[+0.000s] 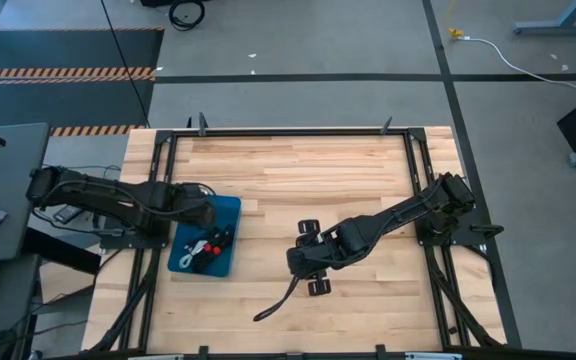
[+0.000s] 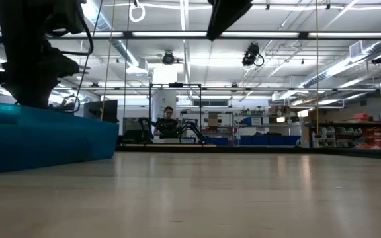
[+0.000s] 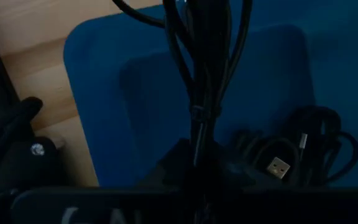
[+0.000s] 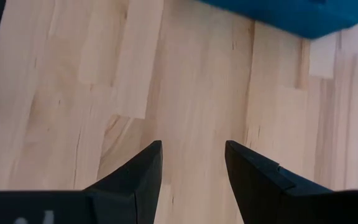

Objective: Pick and place USB-C Cables
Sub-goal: Put the black charger cable into the blue bin, then move the blue bin to the center of the table

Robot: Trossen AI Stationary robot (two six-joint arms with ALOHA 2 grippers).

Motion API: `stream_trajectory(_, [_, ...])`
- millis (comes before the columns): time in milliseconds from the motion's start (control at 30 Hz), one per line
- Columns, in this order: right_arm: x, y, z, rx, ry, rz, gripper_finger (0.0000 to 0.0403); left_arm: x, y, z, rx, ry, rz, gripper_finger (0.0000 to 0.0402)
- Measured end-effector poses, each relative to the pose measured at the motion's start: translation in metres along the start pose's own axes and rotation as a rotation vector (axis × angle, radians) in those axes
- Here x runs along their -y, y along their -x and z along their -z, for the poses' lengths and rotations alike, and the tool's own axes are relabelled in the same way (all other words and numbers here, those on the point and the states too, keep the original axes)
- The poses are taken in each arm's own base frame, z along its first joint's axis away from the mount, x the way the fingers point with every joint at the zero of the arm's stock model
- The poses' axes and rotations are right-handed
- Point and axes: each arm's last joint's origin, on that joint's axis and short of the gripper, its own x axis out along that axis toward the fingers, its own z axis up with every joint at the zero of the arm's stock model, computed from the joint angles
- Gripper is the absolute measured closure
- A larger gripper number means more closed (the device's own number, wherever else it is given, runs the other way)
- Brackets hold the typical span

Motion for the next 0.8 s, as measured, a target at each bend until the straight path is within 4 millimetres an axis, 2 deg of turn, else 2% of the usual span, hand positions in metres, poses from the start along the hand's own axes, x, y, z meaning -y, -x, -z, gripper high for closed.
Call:
stream_trajectory(500, [0.0, 0.0, -0.003, 0.026, 0.018, -0.003, 0.0221, 0.002, 0.001, 0.005, -0.031, -0.03, 0.019, 0.025])
stream_trajectory(667, [0.0, 0.0, -0.003, 0.026, 0.018, -0.003, 0.0222, 0.005, 0.002, 0.007, -0.029, -0.102, 0.043, 0.0245])
stream_trajectory(800, [0.001, 0.0, -0.003, 0.026, 0.023, -0.001, 0.0221, 0.012, 0.012, 0.008, -0.008, -0.211, 0.095, 0.0252])
